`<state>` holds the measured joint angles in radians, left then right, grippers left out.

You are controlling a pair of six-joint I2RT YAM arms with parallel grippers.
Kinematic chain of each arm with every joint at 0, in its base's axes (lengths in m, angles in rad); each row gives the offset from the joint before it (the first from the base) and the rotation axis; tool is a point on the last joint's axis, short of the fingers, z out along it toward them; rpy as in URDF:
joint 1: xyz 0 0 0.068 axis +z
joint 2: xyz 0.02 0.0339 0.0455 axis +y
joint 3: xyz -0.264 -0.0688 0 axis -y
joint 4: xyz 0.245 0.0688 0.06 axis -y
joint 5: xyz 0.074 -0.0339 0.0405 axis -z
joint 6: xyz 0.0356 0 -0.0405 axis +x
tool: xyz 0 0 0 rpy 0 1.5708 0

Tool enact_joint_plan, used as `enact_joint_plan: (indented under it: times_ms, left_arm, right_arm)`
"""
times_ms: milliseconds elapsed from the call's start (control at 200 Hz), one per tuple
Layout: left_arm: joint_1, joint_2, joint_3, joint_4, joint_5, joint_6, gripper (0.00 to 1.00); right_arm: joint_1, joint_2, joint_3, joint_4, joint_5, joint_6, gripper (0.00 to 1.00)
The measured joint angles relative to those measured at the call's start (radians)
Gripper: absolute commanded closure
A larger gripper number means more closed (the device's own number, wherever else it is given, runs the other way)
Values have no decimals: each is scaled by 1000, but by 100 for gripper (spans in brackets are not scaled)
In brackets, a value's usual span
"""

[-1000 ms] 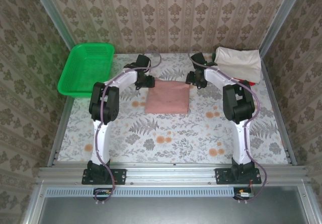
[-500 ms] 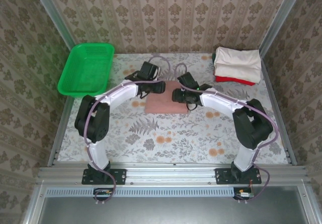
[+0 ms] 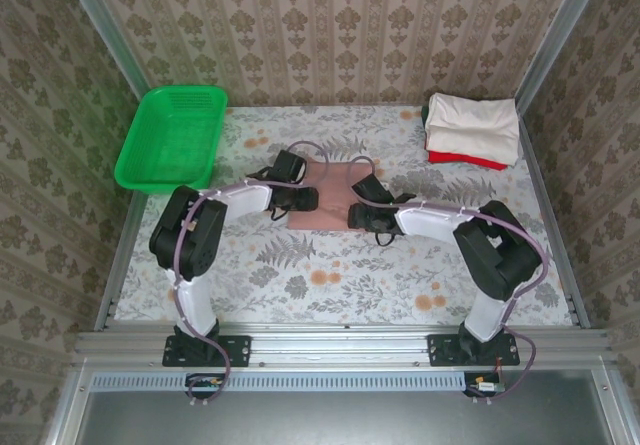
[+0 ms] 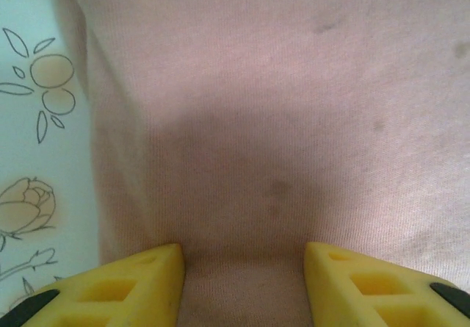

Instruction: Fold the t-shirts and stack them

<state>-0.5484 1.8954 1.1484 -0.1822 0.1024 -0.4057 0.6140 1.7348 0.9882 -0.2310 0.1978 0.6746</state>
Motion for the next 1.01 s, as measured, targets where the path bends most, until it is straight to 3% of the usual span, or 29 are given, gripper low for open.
enact_joint_plan:
  times_ms: [135,190,225,275,290,475,570,770,885,1005]
  left_arm:
    - [-1,-22,-13,-17,6,-10,47]
    - [-1,-38,-13,-40,5,-11,40]
    - [0,-54,-14,-58,2,-12,30]
    - [0,-88,-16,-80,-2,-11,4]
    - [0,-99,-17,-84,-3,-14,1]
    - [5,-307,-55,-97,-44,-18,0]
    - [14,-426,-116,-87,-73,-18,0]
    - [74,-733,-347,-74,-249,-17,0]
    - [130,-978,-503,-73,-417,28,0]
    - [237,-1133,-572,-102,-467,60,0]
  right_arm:
    - [26,-61,-15,-14,24,2,36]
    - [31,-69,-16,-16,31,2,35]
    - [31,-75,-19,-19,34,2,34]
    - [30,-91,-27,-23,40,2,33]
    - [30,-96,-29,-24,42,1,32]
    - [30,-219,-56,-39,87,-39,19]
    - [30,-298,-79,-35,119,-71,0]
    - [-3,-500,-159,-51,272,-101,0]
    - [-113,-681,-269,-48,339,-129,0]
    - [-211,-913,-407,-33,352,-164,0]
